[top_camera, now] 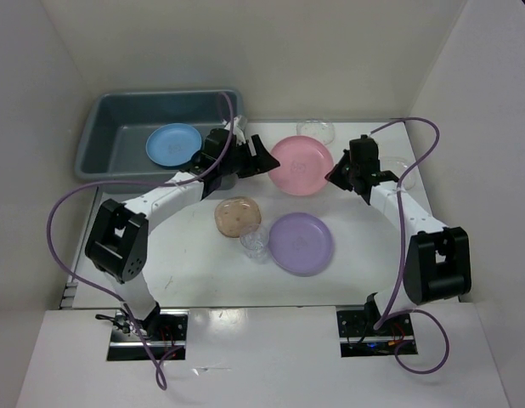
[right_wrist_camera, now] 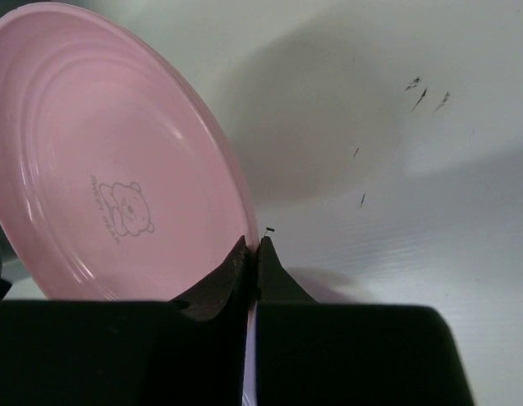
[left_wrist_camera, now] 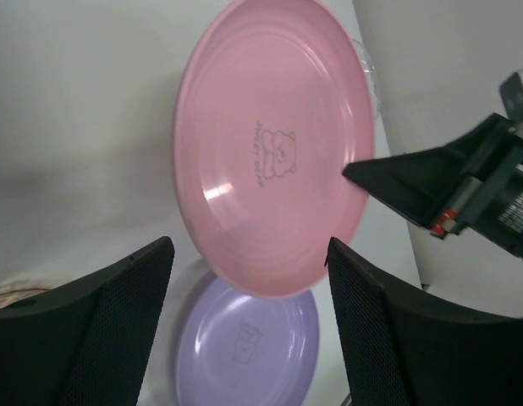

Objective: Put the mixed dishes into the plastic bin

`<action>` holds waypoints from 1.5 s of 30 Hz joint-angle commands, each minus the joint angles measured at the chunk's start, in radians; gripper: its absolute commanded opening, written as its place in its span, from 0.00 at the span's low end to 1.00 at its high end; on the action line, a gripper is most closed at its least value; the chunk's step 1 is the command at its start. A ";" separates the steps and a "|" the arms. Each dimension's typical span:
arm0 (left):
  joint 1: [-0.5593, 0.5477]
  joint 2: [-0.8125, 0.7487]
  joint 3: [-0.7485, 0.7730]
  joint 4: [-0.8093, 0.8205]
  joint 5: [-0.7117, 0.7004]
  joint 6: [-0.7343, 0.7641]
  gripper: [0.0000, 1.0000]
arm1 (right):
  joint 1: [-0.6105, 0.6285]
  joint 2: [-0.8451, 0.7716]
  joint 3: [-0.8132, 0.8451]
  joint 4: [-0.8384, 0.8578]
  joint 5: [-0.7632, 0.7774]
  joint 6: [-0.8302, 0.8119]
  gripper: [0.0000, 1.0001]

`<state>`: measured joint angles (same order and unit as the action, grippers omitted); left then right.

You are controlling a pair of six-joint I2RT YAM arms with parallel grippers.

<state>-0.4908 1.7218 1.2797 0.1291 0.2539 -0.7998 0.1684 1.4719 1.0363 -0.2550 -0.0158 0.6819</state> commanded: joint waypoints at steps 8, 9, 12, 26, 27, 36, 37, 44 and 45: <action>-0.005 0.148 0.113 0.009 -0.024 0.083 0.63 | 0.026 -0.122 0.016 0.000 -0.075 -0.008 0.00; -0.005 0.148 0.113 0.009 -0.036 0.083 0.60 | 0.026 -0.122 0.016 0.000 -0.075 -0.008 0.00; -0.005 0.148 0.124 0.000 -0.064 0.071 0.41 | 0.026 -0.122 0.016 -0.009 -0.066 -0.019 0.00; -0.005 0.072 0.124 -0.009 -0.136 0.031 0.00 | 0.026 -0.113 0.016 0.000 -0.065 -0.019 0.11; -0.005 0.071 0.133 -0.009 -0.145 0.031 0.00 | 0.026 -0.113 0.016 0.000 -0.065 -0.019 0.16; 0.128 0.003 0.282 -0.072 -0.304 0.119 0.00 | 0.026 -0.223 -0.004 -0.009 -0.044 -0.050 0.80; 0.197 -0.025 0.282 -0.072 -0.314 0.128 0.00 | 0.026 -0.246 -0.016 -0.009 -0.032 -0.050 0.80; 0.542 -0.059 0.282 -0.118 -0.496 0.140 0.00 | 0.026 -0.311 -0.091 -0.027 -0.007 -0.050 0.80; 0.558 -0.045 0.282 -0.129 -0.508 0.151 0.00 | 0.026 -0.311 -0.091 -0.027 -0.007 -0.050 0.80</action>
<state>-0.0265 1.6749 1.5257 0.0025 -0.1360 -0.6815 0.1856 1.1919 0.9794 -0.2989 -0.0418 0.6453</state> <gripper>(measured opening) 0.084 0.795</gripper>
